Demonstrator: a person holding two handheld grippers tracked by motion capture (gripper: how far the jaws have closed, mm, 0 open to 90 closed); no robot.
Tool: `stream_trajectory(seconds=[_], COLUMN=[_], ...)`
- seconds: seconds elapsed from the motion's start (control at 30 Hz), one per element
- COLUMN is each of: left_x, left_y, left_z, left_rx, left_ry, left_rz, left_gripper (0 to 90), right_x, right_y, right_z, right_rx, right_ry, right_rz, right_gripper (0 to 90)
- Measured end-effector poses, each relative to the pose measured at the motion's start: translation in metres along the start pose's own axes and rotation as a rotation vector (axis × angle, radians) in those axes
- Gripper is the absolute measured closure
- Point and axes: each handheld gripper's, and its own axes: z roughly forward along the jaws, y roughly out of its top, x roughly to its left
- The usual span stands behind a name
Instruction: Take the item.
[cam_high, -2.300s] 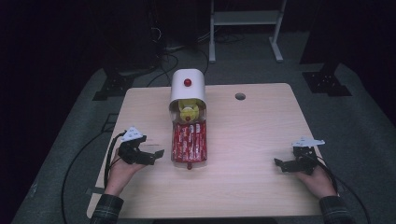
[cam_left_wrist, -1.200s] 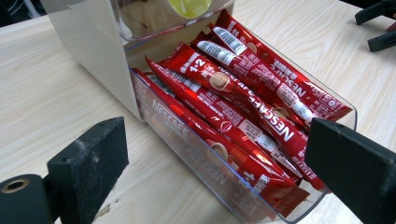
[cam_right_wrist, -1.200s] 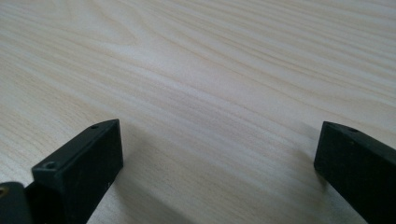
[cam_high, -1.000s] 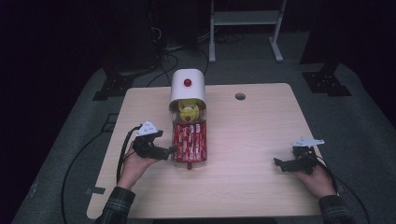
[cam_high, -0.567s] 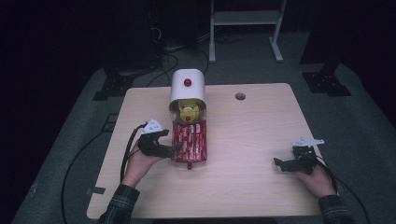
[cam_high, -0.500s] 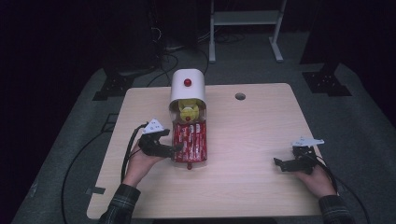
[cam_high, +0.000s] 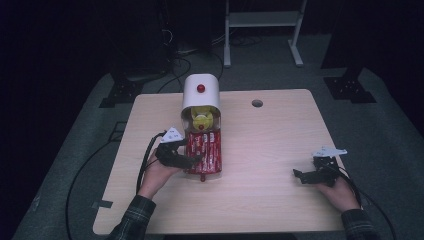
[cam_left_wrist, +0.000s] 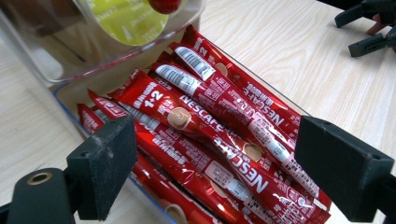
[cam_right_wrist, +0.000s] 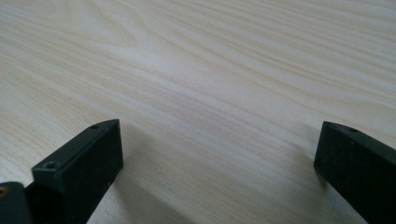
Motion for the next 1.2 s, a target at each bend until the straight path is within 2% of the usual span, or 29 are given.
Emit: stream_trajectory(seconds=[0.6, 0.63, 0.87, 1.03, 1.2], left_x=[-0.003, -0.003, -0.001, 0.0, 0.002], left_y=[0.002, 0.002, 0.002, 0.001, 0.001], left_z=[0.018, 0.018, 0.02, 0.02, 0.018], left_rx=[0.021, 0.022, 0.023, 0.022, 0.014], left_ry=[-0.003, -0.001, -0.003, -0.019, -0.034], left_rz=[0.004, 0.004, -0.013, -0.034, -0.048], left_gripper=[15.2, 18.3, 25.1, 32.8, 36.1], right_x=[0.0, 0.0, 0.0, 0.0, 0.0], right_y=[0.0, 0.0, 0.0, 0.0, 0.0], right_z=[0.0, 0.0, 0.0, 0.0, 0.0], right_rx=[0.0, 0.0, 0.0, 0.0, 0.0], right_ry=[0.0, 0.0, 0.0, 0.0, 0.0], right_rz=[0.0, 0.0, 0.0, 0.0, 0.0], right_gripper=[0.4, 0.4, 0.4, 0.4, 0.4])
